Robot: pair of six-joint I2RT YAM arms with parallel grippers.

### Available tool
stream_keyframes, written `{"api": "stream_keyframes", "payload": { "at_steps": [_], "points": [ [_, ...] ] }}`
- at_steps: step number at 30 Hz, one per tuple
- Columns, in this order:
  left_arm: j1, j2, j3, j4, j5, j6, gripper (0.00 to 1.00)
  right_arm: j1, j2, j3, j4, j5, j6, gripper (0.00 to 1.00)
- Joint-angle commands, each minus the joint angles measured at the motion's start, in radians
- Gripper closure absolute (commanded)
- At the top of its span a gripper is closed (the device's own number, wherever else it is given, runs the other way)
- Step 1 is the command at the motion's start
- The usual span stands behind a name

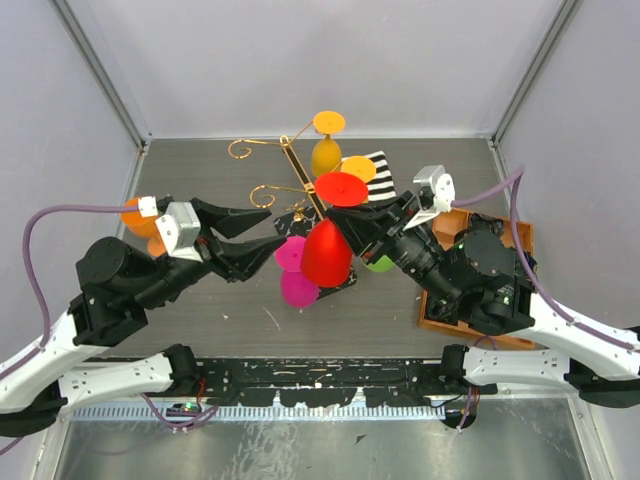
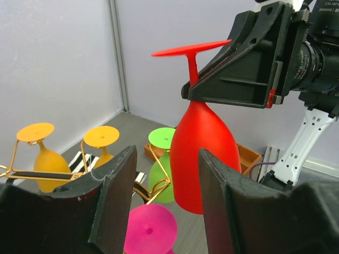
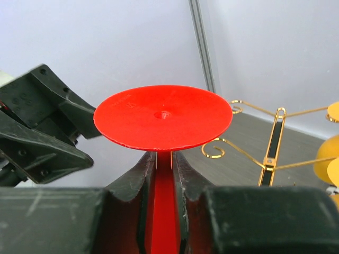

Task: Place the wine glass upside down on the wine glass rack
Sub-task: Turn the wine glass upside down at the wine rack.

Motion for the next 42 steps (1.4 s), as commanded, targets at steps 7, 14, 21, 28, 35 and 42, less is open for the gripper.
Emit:
{"api": "stream_keyframes", "payload": {
  "at_steps": [7, 14, 21, 28, 35, 42],
  "points": [
    [-0.003, 0.055, 0.019, 0.101, 0.037, -0.046, 0.44, -0.003, -0.001, 0.008, 0.159, -0.044, -0.098, 0.99],
    [-0.003, 0.035, 0.017, 0.159, 0.015, -0.104, 0.46, -0.002, -0.02, -0.068, 0.248, -0.083, -0.253, 0.99],
    [-0.003, -0.013, 0.016, 0.221, -0.084, -0.371, 0.46, -0.003, -0.107, -0.259, 0.544, -0.236, -0.496, 0.99],
    [-0.003, -0.02, -0.006, 0.296, -0.105, -0.555, 0.44, -0.003, -0.085, -0.305, 0.676, -0.345, -0.748, 0.99],
    [-0.003, 0.041, 0.015, 0.288, -0.05, -0.647, 0.46, -0.003, -0.029, -0.313, 0.719, -0.43, -0.934, 0.99],
    [-0.003, 0.067, 0.008, 0.318, 0.005, -0.68, 0.47, -0.003, 0.01, -0.292, 0.704, -0.414, -0.985, 0.99]
  ]
}}
